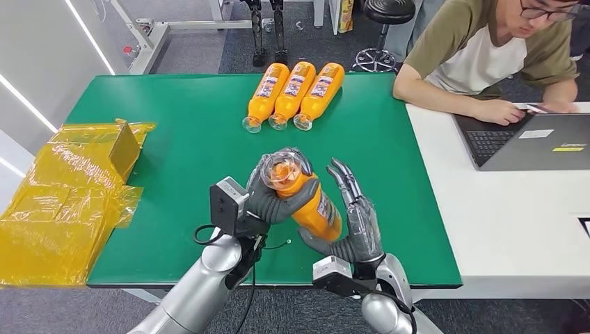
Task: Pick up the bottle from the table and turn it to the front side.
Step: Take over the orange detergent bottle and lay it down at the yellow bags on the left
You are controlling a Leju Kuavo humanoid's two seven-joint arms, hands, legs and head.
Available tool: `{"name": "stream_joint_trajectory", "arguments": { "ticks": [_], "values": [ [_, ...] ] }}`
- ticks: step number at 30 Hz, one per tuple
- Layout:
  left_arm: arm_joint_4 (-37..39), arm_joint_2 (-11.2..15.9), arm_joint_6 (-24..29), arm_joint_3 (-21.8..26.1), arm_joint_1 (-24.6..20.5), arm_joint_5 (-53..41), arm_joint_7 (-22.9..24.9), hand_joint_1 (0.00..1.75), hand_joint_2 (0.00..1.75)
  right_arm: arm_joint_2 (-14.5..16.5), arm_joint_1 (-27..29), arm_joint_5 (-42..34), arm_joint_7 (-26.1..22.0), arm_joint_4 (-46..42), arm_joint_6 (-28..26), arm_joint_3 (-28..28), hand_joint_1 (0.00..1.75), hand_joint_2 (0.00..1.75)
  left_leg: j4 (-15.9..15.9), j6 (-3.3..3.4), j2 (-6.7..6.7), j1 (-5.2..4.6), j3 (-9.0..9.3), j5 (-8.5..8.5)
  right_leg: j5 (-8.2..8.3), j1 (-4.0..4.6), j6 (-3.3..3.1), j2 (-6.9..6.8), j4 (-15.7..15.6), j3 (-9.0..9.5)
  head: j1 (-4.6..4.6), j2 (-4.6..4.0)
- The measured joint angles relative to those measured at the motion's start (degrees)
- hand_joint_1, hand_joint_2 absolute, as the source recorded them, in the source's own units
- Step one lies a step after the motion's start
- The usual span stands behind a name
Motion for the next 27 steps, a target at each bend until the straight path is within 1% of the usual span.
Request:
{"name": "stream_joint_trajectory", "arguments": {
  "ticks": [1, 4, 7, 8, 10, 14, 16, 18, 20, 23, 27],
  "values": [
    [0.28, 0.09, 3.41, 0.01, 0.06, -1.62, 0.76, 1.75, 1.75, 0.22, 0.44, -0.39, -0.17, -0.02, -0.57, 0.00, 0.00, 1.75, 0.00, 0.00, -0.01, 0.00, 0.00, 0.00, 0.00, 0.00, 0.00, -0.01, 0.00, 0.00, 0.01, 0.00],
    [1.25, 1.03, 16.28, 0.05, 0.23, -8.90, 3.97, 1.75, 1.75, 0.92, 2.43, -0.94, -0.36, -0.28, -2.16, 0.00, 0.00, 1.75, -0.01, 0.00, 0.00, 0.01, 0.00, 0.00, 0.00, 0.00, 0.00, 0.00, 0.01, 0.00, 0.00, 0.00],
    [1.90, 3.04, 27.75, 0.23, 0.32, -20.19, 9.47, 1.75, 1.75, 1.59, 4.50, -0.88, -0.42, -0.89, -3.02, 0.00, 0.00, 1.75, -0.04, -0.01, 0.00, 0.02, 0.00, 0.00, -0.01, 0.01, -0.02, 0.00, 0.02, -0.01, 0.01, 0.00],
    [1.96, 3.89, 30.50, 0.47, 0.42, -24.92, 11.88, 1.75, 1.75, 1.89, 5.12, -0.84, -0.43, -1.16, -3.21, 0.00, 0.00, 1.75, -0.05, -0.01, 0.01, 0.02, 0.01, 0.00, -0.02, 0.01, -0.02, 0.01, 0.03, -0.01, 0.01, 0.00],
    [1.66, 5.85, 33.06, 1.72, 1.00, -34.91, 17.03, 1.75, 1.75, 2.48, 6.37, -0.79, -0.46, -1.85, -3.37, -0.01, 0.00, 1.75, -0.08, -0.01, 0.04, 0.02, 0.02, 0.00, -0.03, 0.02, -0.04, 0.04, 0.03, -0.01, 0.01, 0.00],
    [-0.75, 9.84, 33.31, 6.96, 3.52, -56.15, 27.17, 1.75, 1.75, 3.67, 8.75, -0.61, -0.52, -3.51, -3.40, -0.12, 0.00, 1.75, -0.11, -0.02, 0.13, 0.03, 0.03, 0.00, -0.05, 0.02, -0.07, 0.09, 0.04, -0.05, -0.01, 0.00],
    [-2.51, 11.47, 32.79, 10.45, 4.81, -63.89, 30.42, 1.75, 1.75, 4.20, 9.85, -0.72, -0.75, -4.39, -3.38, -0.26, 0.00, 1.75, -0.11, -0.03, 0.13, 0.03, 0.03, 0.01, -0.05, 0.02, -0.08, 0.10, 0.04, -0.06, -0.01, 0.00],
    [-4.12, 13.00, 32.11, 13.85, 5.85, -69.62, 32.92, 1.75, 1.75, 4.69, 10.60, -1.37, -1.17, -5.10, -3.30, -0.47, 0.00, 1.75, -0.12, -0.03, 0.13, 0.03, 0.03, 0.01, -0.06, 0.03, -0.09, 0.10, 0.05, -0.06, -0.01, 0.00],
    [-5.33, 14.61, 30.86, 16.89, 6.56, -73.50, 34.52, 1.75, 1.75, 5.16, 10.89, -2.32, -1.71, -5.56, -3.17, -0.73, 0.00, 1.75, -0.12, -0.04, 0.14, 0.03, 0.03, 0.01, -0.06, 0.03, -0.09, 0.10, 0.05, -0.05, 0.00, 0.00],
    [-5.93, 17.00, 27.92, 20.53, 6.82, -77.90, 35.51, 1.75, 1.75, 5.86, 10.90, -3.11, -2.38, -5.96, -2.94, -1.03, 0.00, 1.75, -0.11, -0.07, 0.13, 0.03, 0.03, 0.04, -0.06, 0.02, -0.10, 0.09, 0.05, -0.05, 0.01, 0.00],
    [-3.50, 20.25, 23.24, 22.73, 4.96, -82.23, 34.24, 1.75, 1.75, 6.49, 10.55, -4.01, -2.91, -6.19, -2.26, -1.07, 0.00, 1.75, -0.11, -0.12, 0.10, 0.03, 0.03, 0.08, -0.04, 0.02, -0.11, 0.06, 0.05, -0.04, 0.01, 0.00]
  ]
}}
